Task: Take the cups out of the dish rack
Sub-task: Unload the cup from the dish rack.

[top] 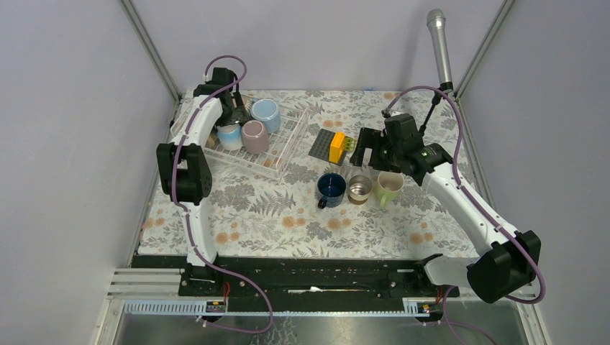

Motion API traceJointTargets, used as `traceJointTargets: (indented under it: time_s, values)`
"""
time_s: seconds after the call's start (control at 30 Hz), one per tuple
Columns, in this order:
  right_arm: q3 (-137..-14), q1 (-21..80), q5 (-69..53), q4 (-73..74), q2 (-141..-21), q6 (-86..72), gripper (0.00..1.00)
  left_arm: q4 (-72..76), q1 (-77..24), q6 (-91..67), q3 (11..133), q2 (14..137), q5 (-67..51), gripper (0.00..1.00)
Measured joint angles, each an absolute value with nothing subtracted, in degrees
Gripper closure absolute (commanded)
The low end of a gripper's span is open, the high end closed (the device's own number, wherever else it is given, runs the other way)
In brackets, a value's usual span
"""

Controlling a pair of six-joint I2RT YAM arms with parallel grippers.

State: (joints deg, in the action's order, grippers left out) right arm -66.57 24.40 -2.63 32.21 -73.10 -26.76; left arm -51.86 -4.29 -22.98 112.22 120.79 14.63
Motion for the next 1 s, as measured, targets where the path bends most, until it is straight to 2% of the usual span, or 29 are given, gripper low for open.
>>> traceJointTargets:
  time_s: [0.3, 0.4, 0.47, 0.57, 0.63, 0.8, 1.0]
  values:
    - [-66.4, 24.4, -2.6, 32.2, -72.7, -26.8, 0.0, -51.8, -3.9, -22.9, 112.2, 122.0, 14.3, 0.01]
    - [-66.3, 24.4, -2.6, 32.2, -72.7, -26.8, 0.0, -51.8, -3.8, -22.9, 112.2, 122.0, 14.1, 0.05]
    - [-66.3, 24.4, -2.7, 32.2, -72.7, -26.8, 0.0, -51.8, -3.7, -22.9, 112.2, 122.0, 13.9, 0.13]
    - [-66.3, 24.4, -2.7, 32.2, -72.7, -26.8, 0.0, -51.7, -3.7, -22.6, 112.2, 122.0, 13.8, 0.42]
    - [-66.3, 24.4, -2.7, 32.2, -72.7, -26.8, 0.0, -51.7, -3.6, -22.6, 112.3, 122.0, 13.7, 0.55]
    - [-66.3, 24.4, -2.7, 32.2, -72.7, -26.7, 0.0, -52.2, -3.5, -22.4, 112.8, 122.0, 13.5, 0.75]
    - [-66.3, 24.4, -2.7, 32.2, -72.7, -26.7, 0.0, -55.6, -3.4, -22.2, 114.7, 122.0, 13.2, 0.86]
